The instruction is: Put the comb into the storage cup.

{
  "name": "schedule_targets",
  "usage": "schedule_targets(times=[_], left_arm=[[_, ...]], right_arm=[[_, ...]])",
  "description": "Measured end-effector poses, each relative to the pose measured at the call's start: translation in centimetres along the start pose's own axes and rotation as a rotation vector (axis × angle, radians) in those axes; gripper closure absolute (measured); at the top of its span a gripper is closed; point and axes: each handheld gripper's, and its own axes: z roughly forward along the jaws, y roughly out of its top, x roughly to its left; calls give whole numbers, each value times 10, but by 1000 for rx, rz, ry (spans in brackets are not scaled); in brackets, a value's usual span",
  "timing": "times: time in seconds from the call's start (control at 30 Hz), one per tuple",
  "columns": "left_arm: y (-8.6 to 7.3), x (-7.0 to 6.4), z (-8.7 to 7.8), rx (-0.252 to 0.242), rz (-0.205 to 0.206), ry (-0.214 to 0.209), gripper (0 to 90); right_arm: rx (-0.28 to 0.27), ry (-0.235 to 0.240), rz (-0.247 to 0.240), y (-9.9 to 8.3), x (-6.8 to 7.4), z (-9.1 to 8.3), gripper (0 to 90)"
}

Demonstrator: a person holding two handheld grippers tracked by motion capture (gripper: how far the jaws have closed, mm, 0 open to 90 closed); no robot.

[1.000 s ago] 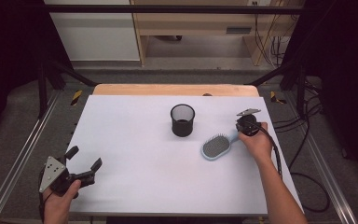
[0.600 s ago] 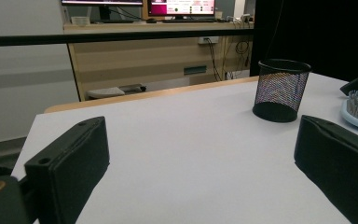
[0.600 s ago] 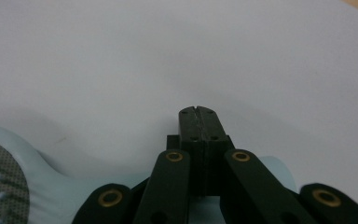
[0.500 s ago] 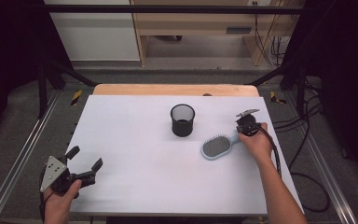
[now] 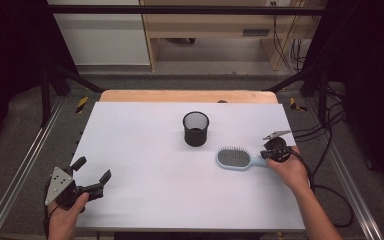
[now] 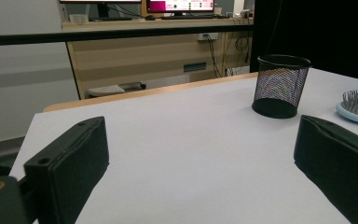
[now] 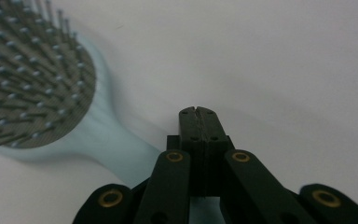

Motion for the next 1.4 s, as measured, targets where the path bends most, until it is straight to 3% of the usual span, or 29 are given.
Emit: schedule_targets(times=[0.37, 0.7, 1.17, 1.3, 1.4], left_arm=[[0, 1, -1, -1, -3, 1, 31], [0, -1, -1, 4, 0, -5, 30], [0, -1, -1, 2, 1, -6, 31], [1, -1, -2, 1, 0, -7, 31], [0, 0, -2, 1, -1, -6, 31]], right_arm=[[-6, 81, -45, -12, 22, -12, 900], [2, 132, -39, -26, 42, -20, 900], [1, 163, -69, -30, 61, -26, 900], [-17, 142, -42, -30, 59, -32, 900], [-62, 132, -9, -32, 58, -41, 900]])
